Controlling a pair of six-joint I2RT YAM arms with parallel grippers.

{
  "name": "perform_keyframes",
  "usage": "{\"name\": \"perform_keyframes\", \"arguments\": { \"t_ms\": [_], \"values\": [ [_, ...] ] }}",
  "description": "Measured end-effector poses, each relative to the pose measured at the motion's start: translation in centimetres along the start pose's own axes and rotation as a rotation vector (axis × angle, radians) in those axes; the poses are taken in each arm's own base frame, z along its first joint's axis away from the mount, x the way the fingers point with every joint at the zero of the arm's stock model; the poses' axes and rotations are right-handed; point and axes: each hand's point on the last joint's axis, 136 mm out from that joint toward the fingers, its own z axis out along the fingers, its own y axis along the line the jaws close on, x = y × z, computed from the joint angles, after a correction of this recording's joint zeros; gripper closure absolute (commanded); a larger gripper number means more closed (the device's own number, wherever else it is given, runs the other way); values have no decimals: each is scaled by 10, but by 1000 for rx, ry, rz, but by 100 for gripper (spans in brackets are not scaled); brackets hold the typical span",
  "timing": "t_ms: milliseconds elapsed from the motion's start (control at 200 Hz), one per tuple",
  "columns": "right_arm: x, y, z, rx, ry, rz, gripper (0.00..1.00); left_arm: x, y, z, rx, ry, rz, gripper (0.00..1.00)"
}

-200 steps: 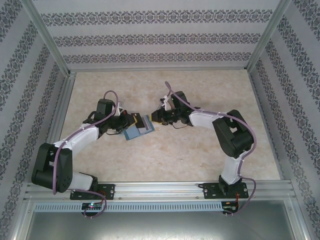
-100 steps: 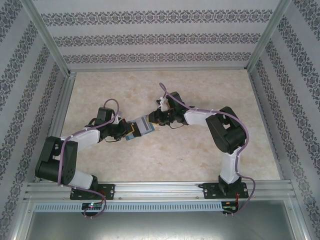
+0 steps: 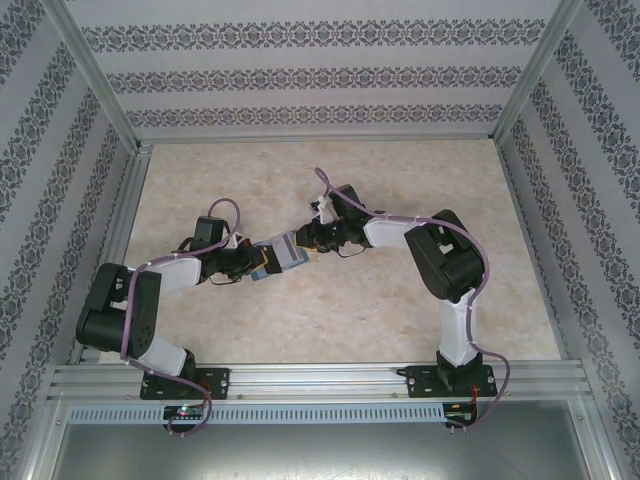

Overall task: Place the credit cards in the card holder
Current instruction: Insert the credit card into the card slot.

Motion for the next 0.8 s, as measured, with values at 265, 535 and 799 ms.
{"name": "perform_keyframes", "arguments": {
  "t_ms": [265, 535, 799],
  "values": [
    [0, -5, 4, 8, 10, 7, 71, -2, -1, 2, 12, -3, 5, 100],
    [5, -15, 9, 30, 35, 34, 71, -2, -2, 2, 21, 2, 5, 100],
    [6, -16, 8, 36, 41, 27, 71, -5, -6, -2, 50, 3, -17, 100]
  ]
}}
